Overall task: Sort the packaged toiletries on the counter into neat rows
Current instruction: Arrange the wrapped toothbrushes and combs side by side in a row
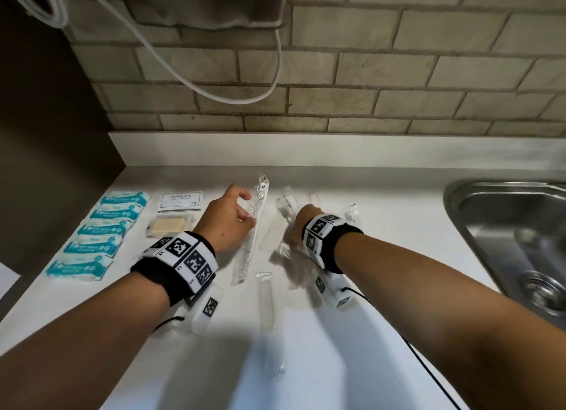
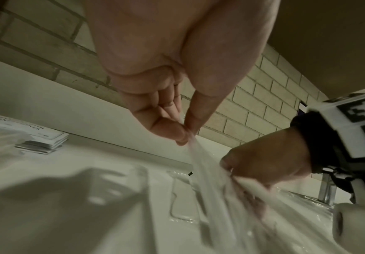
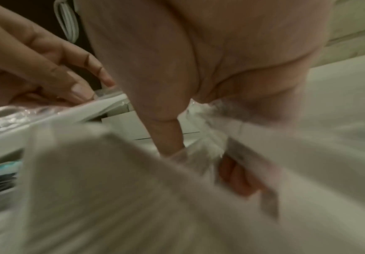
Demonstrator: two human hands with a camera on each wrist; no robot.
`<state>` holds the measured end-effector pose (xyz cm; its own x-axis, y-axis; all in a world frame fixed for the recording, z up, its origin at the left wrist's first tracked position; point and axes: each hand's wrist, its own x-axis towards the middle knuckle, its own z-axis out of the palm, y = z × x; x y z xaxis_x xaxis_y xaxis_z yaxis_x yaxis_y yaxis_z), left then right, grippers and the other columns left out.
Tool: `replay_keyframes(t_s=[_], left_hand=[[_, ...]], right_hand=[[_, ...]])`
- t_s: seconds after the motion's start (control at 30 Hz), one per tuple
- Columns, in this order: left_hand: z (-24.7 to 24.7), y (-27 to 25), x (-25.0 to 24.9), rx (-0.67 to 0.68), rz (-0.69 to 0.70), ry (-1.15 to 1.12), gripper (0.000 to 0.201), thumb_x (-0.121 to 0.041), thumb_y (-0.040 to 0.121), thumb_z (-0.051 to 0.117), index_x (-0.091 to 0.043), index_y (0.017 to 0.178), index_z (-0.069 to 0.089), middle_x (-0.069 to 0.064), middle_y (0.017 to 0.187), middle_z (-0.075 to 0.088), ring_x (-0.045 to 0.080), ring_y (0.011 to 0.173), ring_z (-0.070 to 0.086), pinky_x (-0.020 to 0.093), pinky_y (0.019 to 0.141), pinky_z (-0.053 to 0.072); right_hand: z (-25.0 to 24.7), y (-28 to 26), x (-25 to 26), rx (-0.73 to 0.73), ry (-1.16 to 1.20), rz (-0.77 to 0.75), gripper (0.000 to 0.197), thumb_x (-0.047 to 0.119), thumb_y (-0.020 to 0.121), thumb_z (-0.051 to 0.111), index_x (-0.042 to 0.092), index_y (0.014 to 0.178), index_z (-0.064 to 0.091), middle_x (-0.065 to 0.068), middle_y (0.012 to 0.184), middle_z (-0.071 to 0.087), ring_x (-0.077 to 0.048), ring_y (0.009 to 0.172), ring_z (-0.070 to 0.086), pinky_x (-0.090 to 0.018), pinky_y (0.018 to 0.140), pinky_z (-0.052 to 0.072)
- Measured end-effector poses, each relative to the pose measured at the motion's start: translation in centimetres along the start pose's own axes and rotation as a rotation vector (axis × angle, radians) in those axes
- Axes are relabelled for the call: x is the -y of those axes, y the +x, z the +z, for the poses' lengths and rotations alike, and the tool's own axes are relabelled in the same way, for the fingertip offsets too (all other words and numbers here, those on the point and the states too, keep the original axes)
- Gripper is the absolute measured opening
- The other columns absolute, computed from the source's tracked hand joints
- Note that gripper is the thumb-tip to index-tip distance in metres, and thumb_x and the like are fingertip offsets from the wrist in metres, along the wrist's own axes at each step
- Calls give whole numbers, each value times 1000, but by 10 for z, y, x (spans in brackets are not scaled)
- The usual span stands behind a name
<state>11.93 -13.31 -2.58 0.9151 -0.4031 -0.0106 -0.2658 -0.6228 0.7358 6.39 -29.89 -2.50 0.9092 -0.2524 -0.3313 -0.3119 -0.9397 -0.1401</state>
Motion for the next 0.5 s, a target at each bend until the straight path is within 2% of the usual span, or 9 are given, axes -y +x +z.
replay_keyframes(t_s=[0.07,0.13,0.17,0.23,0.3,0.33,0.4,0.47,0.5], left_hand=[[1,1,-6,-2,33,2,38,-13,88,67,-19,120,49,3,89,69,22,81,66,38,82,54],[0,3,-9,-10,43,-2,39,-13,88,67,-18,121,48,3,89,70,22,79,65,36,81,53],[0,3,-10,-17,47,-2,39,-13,87,67,-18,121,48,3,89,70,22,77,65,35,80,53],[0,4,-9,-27,58,-3,38,-13,87,67,-18,120,49,3,88,69,22,76,64,34,76,53],[1,4,-9,-35,70,0,37,-13,87,68,-18,119,50,3,88,70,22,78,65,32,71,51],[1,5,-10,-38,76,0,37,-13,87,68,-18,119,50,4,88,70,22,79,66,30,70,50],[2,6,-11,-38,84,-6,37,-14,86,68,-19,118,50,4,88,70,22,79,65,29,69,48],[3,6,-13,-30,88,-18,37,-14,86,68,-19,118,50,4,88,69,22,78,65,30,70,48],[4,7,-13,-25,91,-22,37,-13,87,68,-19,119,50,4,88,69,22,78,65,31,72,50]], right_hand=[[1,-3,-7,-23,223,126,59,25,88,65,15,141,43,-15,143,32,-34,135,39,-31,97,41],[5,9,-16,-95,434,195,58,18,86,66,3,137,43,-16,129,48,-35,126,49,-37,95,43],[2,14,-18,-124,523,228,60,16,85,67,1,136,40,-17,128,51,-34,121,52,-37,94,44],[-6,17,-23,-186,658,260,61,15,84,68,2,134,36,-14,119,55,-30,105,57,-32,82,47],[-22,17,-32,-302,769,230,60,14,83,70,2,130,34,-13,114,55,-27,94,54,-28,74,43],[-30,16,-37,-358,792,211,60,15,82,72,2,128,34,-13,113,55,-26,92,53,-28,72,41],[-41,19,-51,-453,798,210,63,17,80,74,2,125,33,-14,113,54,-30,98,57,-29,73,43],[-47,19,-66,-456,796,230,67,19,78,76,2,125,31,-15,119,55,-31,104,58,-32,78,48],[-48,16,-73,-437,762,250,67,19,78,76,2,125,31,-14,115,55,-30,99,58,-33,77,49]])
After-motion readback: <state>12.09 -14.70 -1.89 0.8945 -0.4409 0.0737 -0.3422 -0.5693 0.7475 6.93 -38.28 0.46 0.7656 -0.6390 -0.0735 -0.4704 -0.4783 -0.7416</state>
